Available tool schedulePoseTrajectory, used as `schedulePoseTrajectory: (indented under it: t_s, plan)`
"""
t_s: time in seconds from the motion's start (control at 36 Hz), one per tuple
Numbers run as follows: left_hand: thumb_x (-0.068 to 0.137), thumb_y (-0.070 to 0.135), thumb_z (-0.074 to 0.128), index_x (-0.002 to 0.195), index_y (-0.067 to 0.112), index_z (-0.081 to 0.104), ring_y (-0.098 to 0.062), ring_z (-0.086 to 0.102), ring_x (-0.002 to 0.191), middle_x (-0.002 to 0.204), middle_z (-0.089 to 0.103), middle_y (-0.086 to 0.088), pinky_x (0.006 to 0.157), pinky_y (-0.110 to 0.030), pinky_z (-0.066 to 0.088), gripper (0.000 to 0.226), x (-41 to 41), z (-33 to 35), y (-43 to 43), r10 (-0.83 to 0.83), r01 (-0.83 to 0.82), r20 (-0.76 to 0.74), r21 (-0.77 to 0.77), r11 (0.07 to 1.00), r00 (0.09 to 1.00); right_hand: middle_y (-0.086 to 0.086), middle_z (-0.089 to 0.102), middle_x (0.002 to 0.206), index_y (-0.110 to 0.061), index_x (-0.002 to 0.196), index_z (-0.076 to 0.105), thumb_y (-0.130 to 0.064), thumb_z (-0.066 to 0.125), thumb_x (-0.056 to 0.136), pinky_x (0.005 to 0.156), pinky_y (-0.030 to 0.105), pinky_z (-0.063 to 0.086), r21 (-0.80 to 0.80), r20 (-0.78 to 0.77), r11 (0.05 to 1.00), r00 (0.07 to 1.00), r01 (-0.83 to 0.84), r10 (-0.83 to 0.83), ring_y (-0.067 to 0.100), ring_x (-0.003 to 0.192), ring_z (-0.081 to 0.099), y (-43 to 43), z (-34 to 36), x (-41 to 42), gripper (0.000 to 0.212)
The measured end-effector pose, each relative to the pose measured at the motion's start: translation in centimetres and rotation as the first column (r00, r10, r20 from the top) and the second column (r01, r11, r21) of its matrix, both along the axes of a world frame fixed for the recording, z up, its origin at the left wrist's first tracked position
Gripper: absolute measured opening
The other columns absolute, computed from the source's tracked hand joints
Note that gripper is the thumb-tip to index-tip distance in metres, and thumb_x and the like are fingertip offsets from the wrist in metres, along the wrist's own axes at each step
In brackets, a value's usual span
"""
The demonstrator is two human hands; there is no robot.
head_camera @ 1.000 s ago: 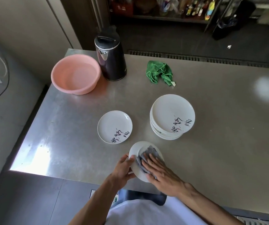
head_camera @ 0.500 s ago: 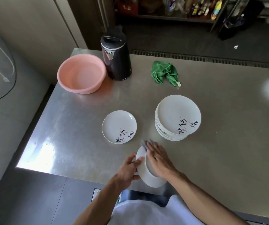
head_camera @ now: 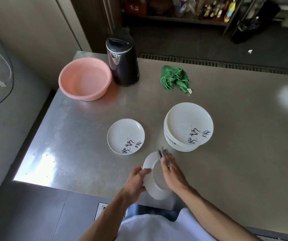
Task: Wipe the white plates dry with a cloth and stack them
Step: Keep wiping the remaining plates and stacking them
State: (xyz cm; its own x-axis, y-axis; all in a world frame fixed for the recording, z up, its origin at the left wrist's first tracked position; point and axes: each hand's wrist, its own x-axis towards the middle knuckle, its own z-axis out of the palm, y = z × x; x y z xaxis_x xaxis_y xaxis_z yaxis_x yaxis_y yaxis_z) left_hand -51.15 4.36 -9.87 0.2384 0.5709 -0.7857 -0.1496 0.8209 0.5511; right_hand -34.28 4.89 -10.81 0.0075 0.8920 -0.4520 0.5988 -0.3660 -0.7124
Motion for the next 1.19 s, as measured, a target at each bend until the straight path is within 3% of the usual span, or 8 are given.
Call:
schedulePoseTrajectory:
  t_s: [0.17,0.33,0.47,0.69,0.78,0.97,1.06,1.19]
  plan:
    - [0.095,0.023,0.072,0.118,0.009,0.069,-0.025,0.073,0.094,0.111,0.075,-0.016,0.08,-0.042,0.061,0.027,-0.5,0.1,0.0,-0.116,0.116,0.008,0.038,0.993,0.993,-0.014,0.023,0.16,-0.02,0.152,0.04,-0.041,0.022,0.106,0.124,0.029,0.0,0.268,0.099,0.862,0.902,-0.431,0.42,0.005,0.152,0.008,-0.8,0.5,-1.9,0.053]
    - [0.077,0.023,0.078,0.122,0.017,0.072,-0.027,0.071,0.102,0.118,0.073,-0.013,0.095,-0.052,0.057,0.046,-1.0,-0.4,-0.2,-0.121,0.122,0.053,-0.02,0.992,0.991,0.003,0.011,0.167,-0.018,0.159,0.015,-0.044,0.003,0.105,0.125,0.037,0.001,0.046,0.334,0.936,0.889,-0.348,0.313,0.019,0.154,0.007,0.0,-0.5,0.3,0.062]
    - [0.079,0.023,0.078,0.123,0.01,0.068,-0.03,0.071,0.1,0.119,0.072,-0.021,0.093,-0.052,0.058,0.047,-0.6,-0.3,0.0,-0.14,0.139,0.02,0.012,0.99,0.99,-0.008,0.011,0.165,-0.022,0.157,0.021,-0.051,0.02,0.105,0.124,0.03,-0.004,0.247,0.194,0.794,0.831,-0.555,0.521,0.011,0.154,-0.003,-1.3,0.2,0.0,0.06]
    - [0.08,0.008,0.075,0.124,0.014,0.067,-0.035,0.069,0.105,0.121,0.07,-0.02,0.086,-0.054,0.059,0.045,0.0,-0.2,0.2,0.035,-0.034,0.044,-0.02,0.999,0.998,-0.002,0.002,0.168,-0.018,0.16,0.006,-0.044,0.016,0.108,0.124,0.029,0.0,-0.127,0.192,0.989,0.976,-0.08,0.103,0.011,0.154,-0.001,-0.1,-1.1,1.4,0.059]
    - [0.078,0.006,0.069,0.13,0.009,0.061,-0.047,0.064,0.115,0.124,0.067,-0.027,0.088,-0.064,0.055,0.053,-0.2,-0.1,0.6,0.073,-0.072,0.047,-0.027,0.997,0.996,-0.003,0.002,0.168,-0.02,0.16,0.005,-0.041,0.017,0.108,0.124,0.028,-0.003,-0.073,0.146,0.991,0.982,-0.112,0.121,0.01,0.153,-0.003,-0.5,-0.9,1.0,0.057]
    - [0.087,0.032,0.075,0.122,0.016,0.067,-0.028,0.073,0.096,0.113,0.075,-0.014,0.078,-0.044,0.06,0.039,-0.9,0.5,0.4,-0.097,0.097,-0.002,0.003,0.995,0.995,-0.013,0.013,0.164,-0.027,0.156,0.021,-0.033,0.028,0.108,0.124,0.028,-0.003,0.337,0.068,0.866,0.927,-0.369,0.369,0.007,0.153,0.001,-0.5,1.1,-0.8,0.049]
    - [0.086,0.025,0.079,0.119,0.01,0.068,-0.027,0.071,0.093,0.11,0.073,-0.016,0.083,-0.045,0.059,0.037,-0.7,0.4,0.0,-0.14,0.14,-0.001,0.016,0.99,0.99,-0.01,0.013,0.163,-0.018,0.155,0.03,-0.038,0.032,0.107,0.125,0.032,0.002,0.279,0.134,0.853,0.897,-0.442,0.421,0.007,0.153,0.003,-0.3,0.4,-1.3,0.052]
    - [0.098,0.015,0.065,0.127,0.011,0.065,-0.031,0.07,0.1,0.12,0.072,-0.019,0.09,-0.049,0.057,0.028,-0.3,0.3,0.0,-0.134,0.134,-0.003,0.005,0.991,0.991,-0.005,0.004,0.167,-0.022,0.16,0.01,-0.042,0.019,0.108,0.124,0.036,-0.001,0.108,0.35,0.923,0.883,-0.37,0.313,0.014,0.154,-0.001,0.8,-0.5,-1.2,0.057]
